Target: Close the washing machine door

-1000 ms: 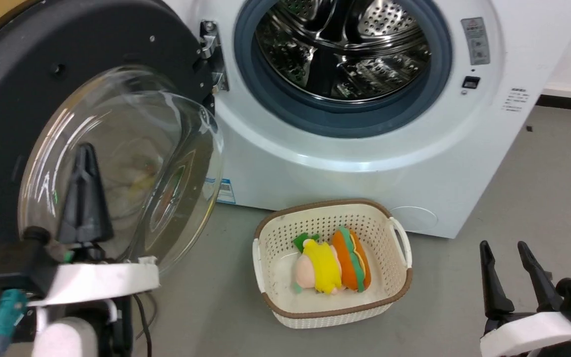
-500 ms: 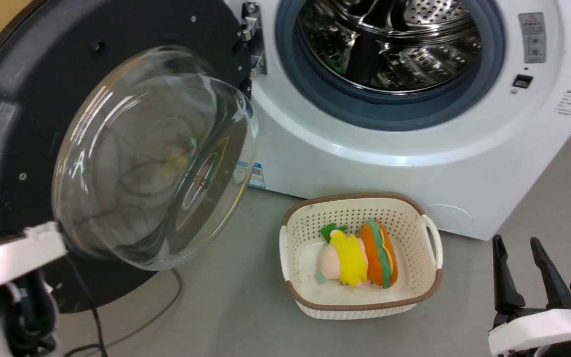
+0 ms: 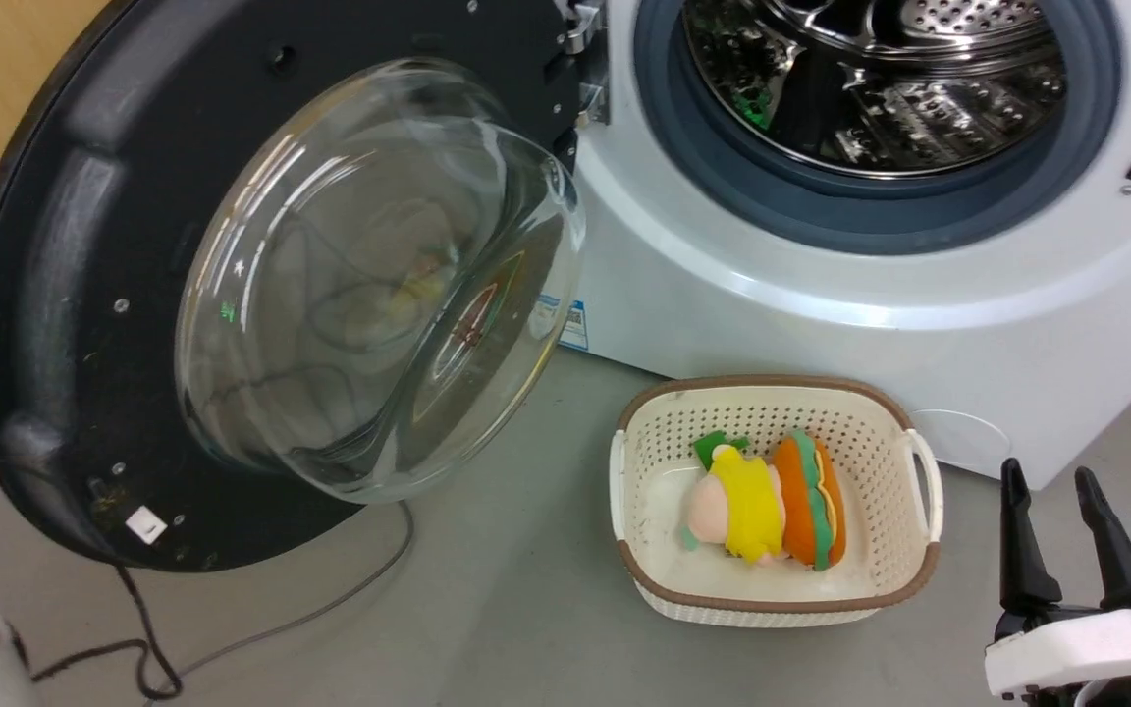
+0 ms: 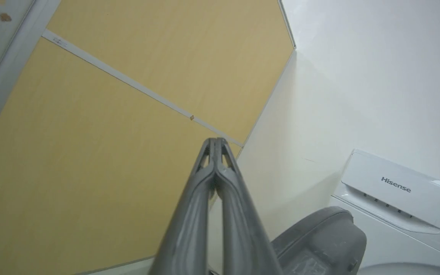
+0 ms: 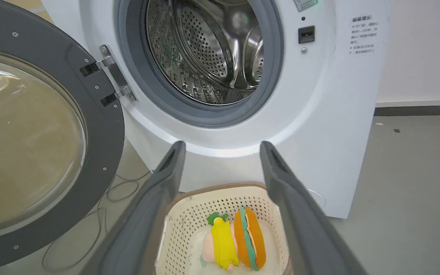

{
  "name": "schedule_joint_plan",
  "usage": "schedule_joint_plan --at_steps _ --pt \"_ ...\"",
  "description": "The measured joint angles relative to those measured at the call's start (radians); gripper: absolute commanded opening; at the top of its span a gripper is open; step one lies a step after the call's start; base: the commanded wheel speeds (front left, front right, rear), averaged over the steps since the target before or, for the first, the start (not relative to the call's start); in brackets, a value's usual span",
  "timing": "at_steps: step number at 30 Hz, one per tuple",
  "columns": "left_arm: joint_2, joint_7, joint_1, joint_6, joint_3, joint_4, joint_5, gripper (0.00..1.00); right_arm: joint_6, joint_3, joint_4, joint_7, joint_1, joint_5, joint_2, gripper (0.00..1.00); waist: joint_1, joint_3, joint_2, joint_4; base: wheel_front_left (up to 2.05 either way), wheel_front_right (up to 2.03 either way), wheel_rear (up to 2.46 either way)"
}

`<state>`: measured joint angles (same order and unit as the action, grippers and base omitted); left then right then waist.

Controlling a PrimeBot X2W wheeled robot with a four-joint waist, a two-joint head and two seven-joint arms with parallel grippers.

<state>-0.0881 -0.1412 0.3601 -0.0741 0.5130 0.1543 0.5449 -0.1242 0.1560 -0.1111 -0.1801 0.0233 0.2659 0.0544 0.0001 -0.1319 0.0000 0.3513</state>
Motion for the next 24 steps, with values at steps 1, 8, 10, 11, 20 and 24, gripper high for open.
schedule_joint_plan --at_steps 1,8,10,11,20,24 --pt "-0.010 0.001 0.013 0.000 0.016 -0.027 0.019 0.00 0.000 0.002 -0.001 -0.003 0.002 0.001 0.000 1.00 0.0000 -0.002 0.0000 0.005 0.00 0.00 0.00" --pt "-0.078 0.081 0.067 -0.001 0.071 -0.225 0.128 0.00 0.000 0.009 -0.014 -0.017 0.011 0.017 -0.001 1.00 0.0000 -0.019 0.0000 0.025 0.00 0.00 0.00" --pt "-0.090 0.146 0.082 -0.006 0.072 -0.283 0.183 0.00 0.000 0.015 -0.019 -0.018 0.011 0.017 -0.001 1.00 0.0000 -0.024 0.0000 0.030 0.00 0.00 0.00" --pt "-0.094 0.177 0.089 -0.008 0.072 -0.307 0.208 0.00 0.000 0.018 -0.021 -0.021 0.011 0.018 -0.001 1.00 0.0000 -0.026 0.0000 0.032 0.00 0.00 0.00" --pt "-0.130 0.408 0.123 -0.026 0.054 -0.445 0.392 0.00 0.000 0.020 -0.035 -0.042 0.015 0.017 -0.001 1.00 0.0000 -0.047 0.0000 0.054 0.00 0.00 0.00" --pt "-0.137 0.512 0.123 -0.035 0.038 -0.452 0.482 0.00 0.000 0.022 -0.039 -0.051 0.025 0.027 -0.001 1.00 0.0000 -0.053 0.0000 0.063 0.00 0.00 0.00"
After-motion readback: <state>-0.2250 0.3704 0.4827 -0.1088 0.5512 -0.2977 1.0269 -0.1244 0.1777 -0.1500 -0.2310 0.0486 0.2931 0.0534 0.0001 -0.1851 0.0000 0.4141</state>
